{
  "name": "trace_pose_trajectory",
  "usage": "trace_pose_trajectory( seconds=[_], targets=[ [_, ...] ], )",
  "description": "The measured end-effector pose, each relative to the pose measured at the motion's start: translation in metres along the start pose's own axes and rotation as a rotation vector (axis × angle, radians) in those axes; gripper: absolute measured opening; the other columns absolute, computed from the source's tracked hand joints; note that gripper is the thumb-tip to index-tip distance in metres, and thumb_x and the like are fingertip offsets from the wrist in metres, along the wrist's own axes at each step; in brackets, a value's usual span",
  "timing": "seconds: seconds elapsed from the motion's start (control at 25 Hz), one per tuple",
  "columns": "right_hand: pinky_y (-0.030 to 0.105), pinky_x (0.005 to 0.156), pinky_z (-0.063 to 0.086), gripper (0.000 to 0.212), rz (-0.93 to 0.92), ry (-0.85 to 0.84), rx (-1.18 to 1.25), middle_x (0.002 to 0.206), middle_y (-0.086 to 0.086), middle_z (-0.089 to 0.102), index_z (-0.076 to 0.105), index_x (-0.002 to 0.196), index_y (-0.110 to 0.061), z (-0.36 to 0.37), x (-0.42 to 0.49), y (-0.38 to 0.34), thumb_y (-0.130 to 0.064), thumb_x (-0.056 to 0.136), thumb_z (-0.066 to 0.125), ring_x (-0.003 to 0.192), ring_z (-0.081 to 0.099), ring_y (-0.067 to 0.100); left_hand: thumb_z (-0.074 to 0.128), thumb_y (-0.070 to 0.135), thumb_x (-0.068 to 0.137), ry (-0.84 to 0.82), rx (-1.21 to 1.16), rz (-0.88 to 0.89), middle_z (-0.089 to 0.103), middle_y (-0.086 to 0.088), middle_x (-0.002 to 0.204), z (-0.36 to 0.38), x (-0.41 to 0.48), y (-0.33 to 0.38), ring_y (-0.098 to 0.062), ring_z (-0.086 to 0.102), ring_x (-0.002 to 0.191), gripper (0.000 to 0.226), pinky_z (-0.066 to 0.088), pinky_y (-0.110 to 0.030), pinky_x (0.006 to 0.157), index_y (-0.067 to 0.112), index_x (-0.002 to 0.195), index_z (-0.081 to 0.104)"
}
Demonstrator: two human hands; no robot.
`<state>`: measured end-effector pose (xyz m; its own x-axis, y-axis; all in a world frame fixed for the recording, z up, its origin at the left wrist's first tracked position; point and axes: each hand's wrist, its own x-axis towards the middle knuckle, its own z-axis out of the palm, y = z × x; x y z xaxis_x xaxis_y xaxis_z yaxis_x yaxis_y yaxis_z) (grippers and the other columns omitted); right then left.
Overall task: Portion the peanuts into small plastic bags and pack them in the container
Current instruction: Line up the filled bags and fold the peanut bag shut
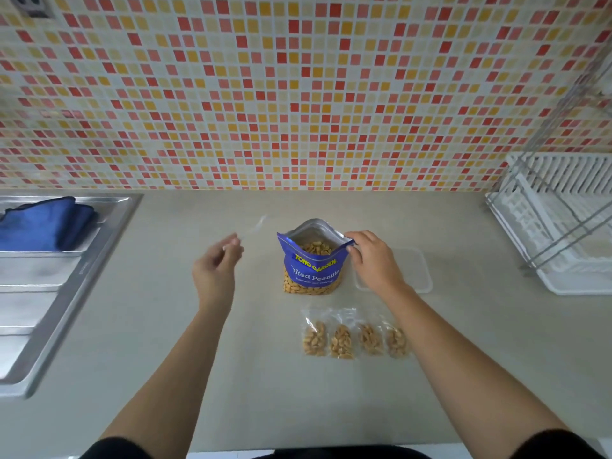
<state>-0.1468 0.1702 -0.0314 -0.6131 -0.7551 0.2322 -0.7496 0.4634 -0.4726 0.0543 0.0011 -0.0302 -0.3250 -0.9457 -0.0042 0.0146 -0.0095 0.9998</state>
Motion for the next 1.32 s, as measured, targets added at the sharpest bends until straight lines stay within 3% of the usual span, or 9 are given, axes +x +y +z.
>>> trace_pose_trajectory(
  seconds=[0.16, 0.28, 0.48, 0.56, 0.68, 0.84, 0.96, 1.04, 1.32],
  targets=[
    [0.035, 0.086, 0.045, 0.028, -0.006, 0.004, -0.002, 0.112, 0.012, 0.063, 0.060, 0.115, -0.006, 0.000, 0.001, 0.002, -0.007, 0.089, 0.052, 0.099, 0.060, 0.030, 0.062, 0.005, 0.084, -0.184, 0.696, 0.265, 0.067, -0.017, 0.092, 0.000, -0.028, -0.066, -0.029, 0.064, 0.076, 0.016, 0.047, -0.028, 0.072, 0.002, 0.096, 0.072],
    [0.035, 0.086, 0.045, 0.028, -0.001, -0.007, -0.002, 0.112, 0.012, 0.063, 0.060, 0.116, -0.007, -0.001, 0.000, 0.003, -0.009, 0.089, 0.053, 0.099, 0.060, 0.029, 0.054, 0.005, 0.088, -0.195, 0.888, 0.196, 0.062, -0.020, 0.098, 0.004, -0.039, -0.086, -0.036, 0.061, 0.081, 0.022, 0.038, -0.025, 0.070, -0.004, 0.103, 0.067],
    [0.033, 0.085, 0.045, 0.028, 0.011, -0.021, 0.020, 0.112, 0.011, 0.063, 0.060, 0.116, -0.007, -0.002, 0.001, 0.004, -0.010, 0.089, 0.054, 0.099, 0.060, 0.029, 0.044, 0.008, 0.090, -0.261, 1.065, 0.004, 0.053, -0.006, 0.089, 0.009, -0.037, -0.097, -0.036, 0.057, 0.090, 0.020, 0.043, -0.036, 0.071, -0.003, 0.098, 0.059],
    [0.032, 0.085, 0.044, 0.028, 0.014, -0.039, 0.038, 0.112, 0.011, 0.063, 0.060, 0.116, -0.008, -0.004, 0.002, 0.006, -0.011, 0.089, 0.055, 0.100, 0.059, 0.027, 0.044, 0.002, 0.087, -0.318, 1.194, 0.041, 0.053, -0.012, 0.095, 0.008, -0.036, -0.102, -0.036, 0.054, 0.093, 0.017, 0.043, -0.039, 0.073, -0.004, 0.095, 0.058],
    [0.033, 0.087, 0.044, 0.028, -0.001, -0.060, 0.038, 0.112, 0.010, 0.063, 0.060, 0.116, -0.008, -0.009, 0.004, 0.009, -0.012, 0.089, 0.056, 0.100, 0.060, 0.026, 0.049, 0.002, 0.085, -0.319, 1.185, 0.104, 0.055, -0.021, 0.100, 0.009, -0.036, -0.099, -0.039, 0.053, 0.096, 0.018, 0.043, -0.042, 0.079, -0.005, 0.098, 0.059],
    [0.031, 0.090, 0.044, 0.037, -0.005, -0.105, 0.065, 0.116, 0.010, 0.063, 0.059, 0.119, -0.009, -0.016, 0.009, 0.015, -0.016, 0.083, 0.065, 0.103, 0.061, 0.023, 0.063, 0.005, 0.080, -0.210, 0.763, 0.233, 0.056, -0.017, 0.115, 0.020, -0.007, -0.055, -0.032, 0.057, 0.101, 0.044, 0.044, -0.035, 0.086, -0.001, 0.122, 0.054],
    [0.030, 0.096, 0.045, 0.046, 0.102, -0.219, 0.272, 0.117, 0.008, 0.065, 0.059, 0.120, -0.010, -0.017, 0.014, 0.013, -0.014, 0.076, 0.074, 0.105, 0.062, 0.019, 0.068, 0.005, 0.078, -0.532, 0.607, 0.263, 0.053, -0.002, 0.125, 0.036, 0.028, -0.004, -0.012, 0.053, 0.110, 0.062, 0.041, -0.025, 0.094, 0.010, 0.135, 0.043],
    [0.028, 0.096, 0.046, 0.039, 0.157, -0.215, 0.386, 0.111, 0.008, 0.068, 0.064, 0.114, -0.011, -0.014, 0.016, 0.012, -0.012, 0.076, 0.073, 0.099, 0.063, 0.016, 0.069, 0.011, 0.079, -0.751, 0.741, 0.377, 0.059, -0.003, 0.125, 0.045, 0.039, 0.013, -0.016, 0.056, 0.110, 0.058, 0.044, -0.028, 0.096, 0.014, 0.132, 0.047],
    [0.001, 0.063, 0.040, 0.018, 0.206, -0.210, 0.314, 0.089, 0.012, 0.072, 0.071, 0.096, -0.005, -0.014, 0.025, 0.028, -0.010, 0.078, 0.070, 0.072, 0.060, 0.014, 0.051, 0.015, 0.092, -1.090, 1.212, 0.724, 0.064, -0.014, 0.108, 0.055, 0.077, 0.033, -0.028, 0.057, 0.100, 0.027, 0.042, -0.032, 0.086, 0.005, 0.116, 0.060]
  ],
)
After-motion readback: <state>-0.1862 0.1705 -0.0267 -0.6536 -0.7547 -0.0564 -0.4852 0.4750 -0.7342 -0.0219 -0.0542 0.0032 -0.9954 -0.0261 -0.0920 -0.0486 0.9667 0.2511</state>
